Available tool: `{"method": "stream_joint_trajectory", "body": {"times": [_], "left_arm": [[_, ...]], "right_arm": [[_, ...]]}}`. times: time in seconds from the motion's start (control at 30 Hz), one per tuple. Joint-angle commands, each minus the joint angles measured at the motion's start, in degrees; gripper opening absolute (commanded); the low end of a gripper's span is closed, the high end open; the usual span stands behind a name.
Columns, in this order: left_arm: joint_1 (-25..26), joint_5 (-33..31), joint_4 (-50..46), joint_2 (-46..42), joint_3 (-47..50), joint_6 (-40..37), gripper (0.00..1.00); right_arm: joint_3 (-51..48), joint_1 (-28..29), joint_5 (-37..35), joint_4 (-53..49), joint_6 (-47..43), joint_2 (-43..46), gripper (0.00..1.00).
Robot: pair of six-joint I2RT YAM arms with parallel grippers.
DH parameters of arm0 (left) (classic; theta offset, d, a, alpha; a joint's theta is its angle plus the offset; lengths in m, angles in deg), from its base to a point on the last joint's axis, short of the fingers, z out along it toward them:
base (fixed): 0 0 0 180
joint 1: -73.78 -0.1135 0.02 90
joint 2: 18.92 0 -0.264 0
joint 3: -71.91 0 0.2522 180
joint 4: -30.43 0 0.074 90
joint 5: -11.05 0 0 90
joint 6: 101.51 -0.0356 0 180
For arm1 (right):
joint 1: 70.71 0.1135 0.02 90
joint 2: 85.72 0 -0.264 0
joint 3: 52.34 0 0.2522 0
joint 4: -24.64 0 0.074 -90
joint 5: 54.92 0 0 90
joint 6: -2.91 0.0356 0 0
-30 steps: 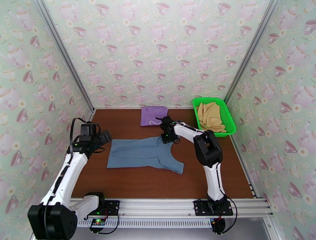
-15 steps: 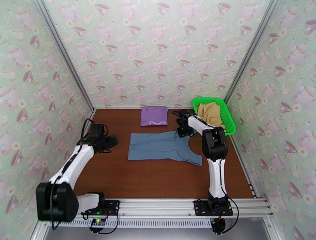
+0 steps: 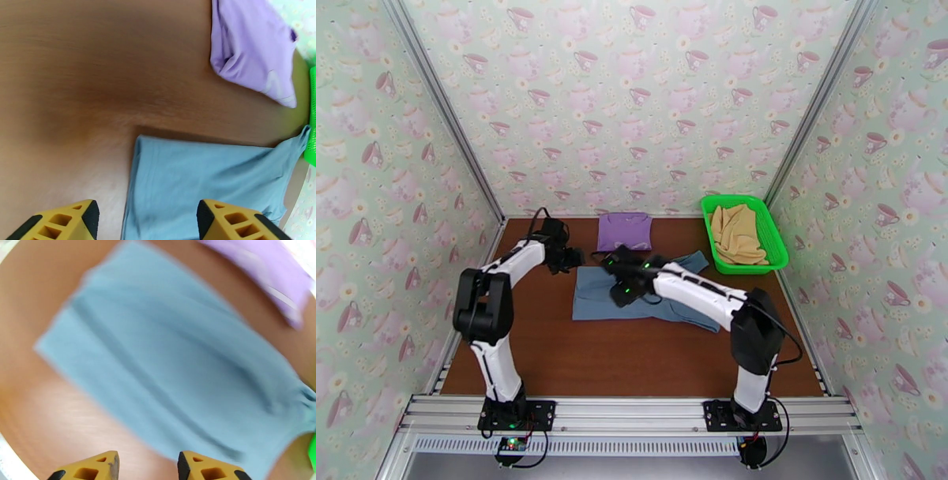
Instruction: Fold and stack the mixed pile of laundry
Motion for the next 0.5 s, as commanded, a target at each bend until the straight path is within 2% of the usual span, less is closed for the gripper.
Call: {"method": "stream_joint_trajectory", "body": {"times": [0.0, 0.1, 0.2, 0.37, 0.47], "left_arm": [[1.42, 2.06, -1.34, 3.5, -2.47, -0.93, 0.7], [1.71, 2.16, -0.78, 5.97, -3.07, -0.66, 0.68], [1.74, 2.2, -0.8, 7.92, -3.05, -1.01, 0.62], [1.76, 2.73, 0.92, 9.3, -1.26, -0.56, 0.46], [1.81, 4.4, 1.72, 9.73, -0.08, -0.73, 0.4]], "right_arm": [[6.23, 2.61, -0.18, 1.34, 5.82, -6.02, 0.47], [13.19, 5.53, -0.35, 0.76, 7.52, -12.18, 0.47], [20.68, 7.96, 0.01, -0.89, 8.82, -18.8, 0.47], [31.77, 9.1, -1.29, -4.39, 9.97, -29.16, 0.47], [36.91, 9.1, -2.62, -6.7, 10.17, -34.23, 0.49]]}}
